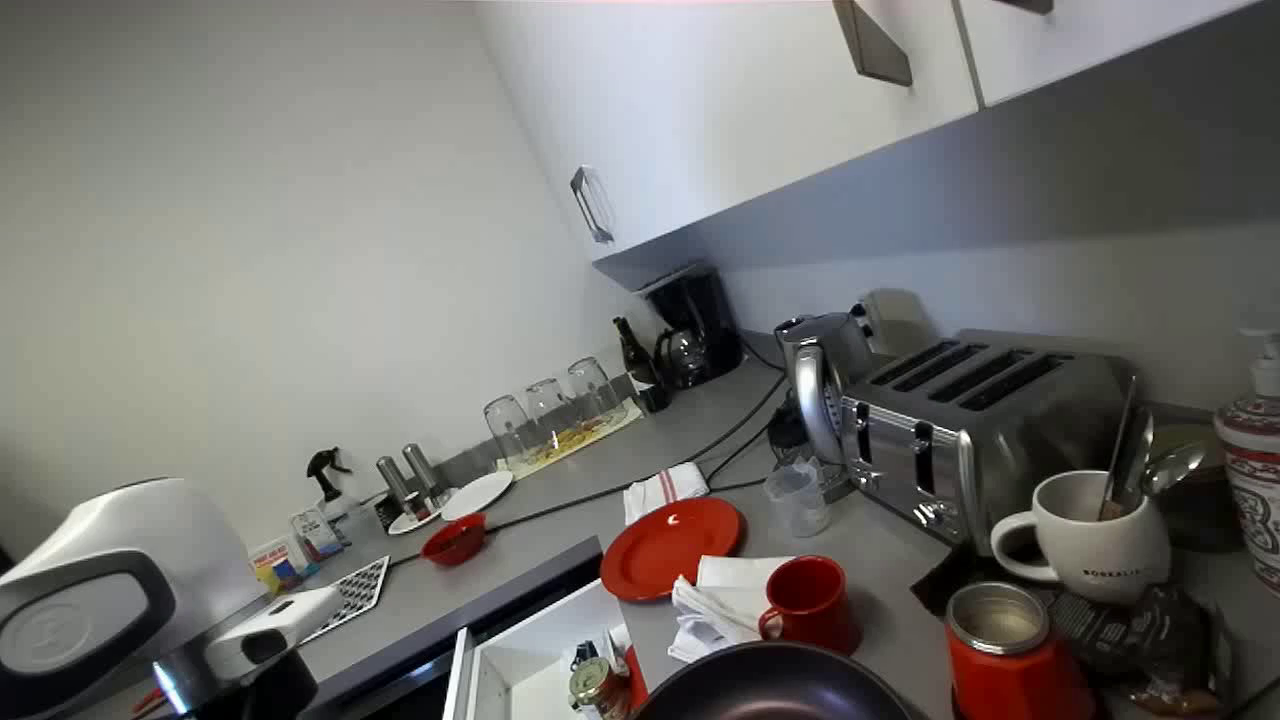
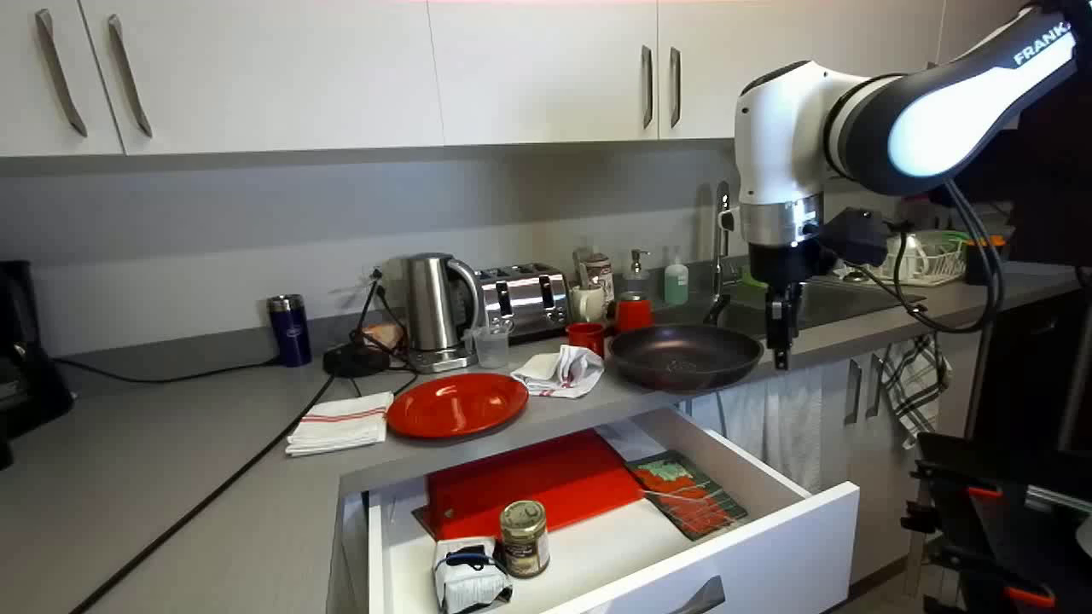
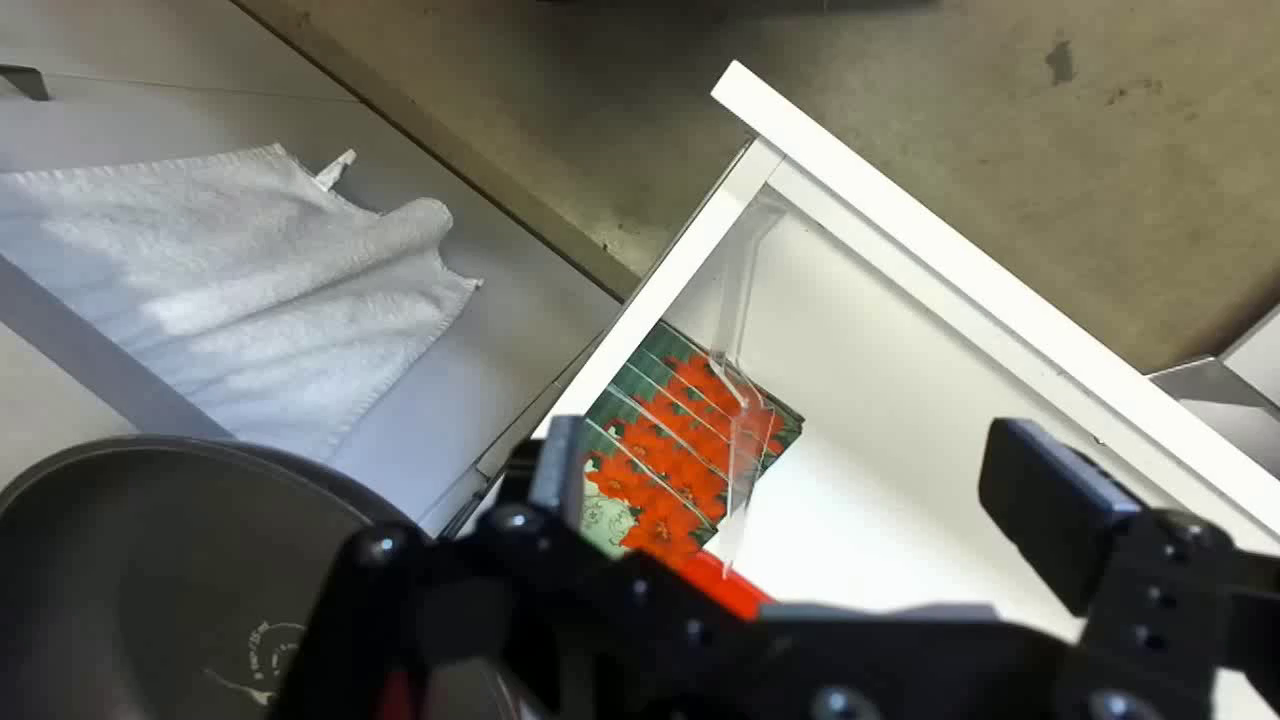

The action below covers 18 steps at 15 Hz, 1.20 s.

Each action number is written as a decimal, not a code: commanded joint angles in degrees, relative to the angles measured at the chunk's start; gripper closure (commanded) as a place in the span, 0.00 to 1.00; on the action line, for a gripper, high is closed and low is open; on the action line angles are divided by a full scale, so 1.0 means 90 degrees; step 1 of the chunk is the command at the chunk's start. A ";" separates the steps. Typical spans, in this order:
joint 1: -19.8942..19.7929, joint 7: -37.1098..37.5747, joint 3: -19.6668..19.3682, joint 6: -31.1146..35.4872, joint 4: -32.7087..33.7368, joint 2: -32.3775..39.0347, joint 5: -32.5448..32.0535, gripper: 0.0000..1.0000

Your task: Move the cup to the other side of the pen

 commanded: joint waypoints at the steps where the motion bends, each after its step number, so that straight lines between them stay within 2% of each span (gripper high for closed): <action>1: 0.0164 0.0045 -0.0155 -0.0017 0.0009 0.0015 -0.0055 0.00; 11: 0.0142 -0.0045 -0.0205 -0.0067 0.0091 0.0166 -0.0176 0.00; 15: 0.0052 -0.0279 -0.0387 -0.0047 0.0245 0.0388 -0.0653 0.00; 18: 0.0023 -0.0755 -0.0631 0.0089 0.0441 0.0488 -0.0943 0.00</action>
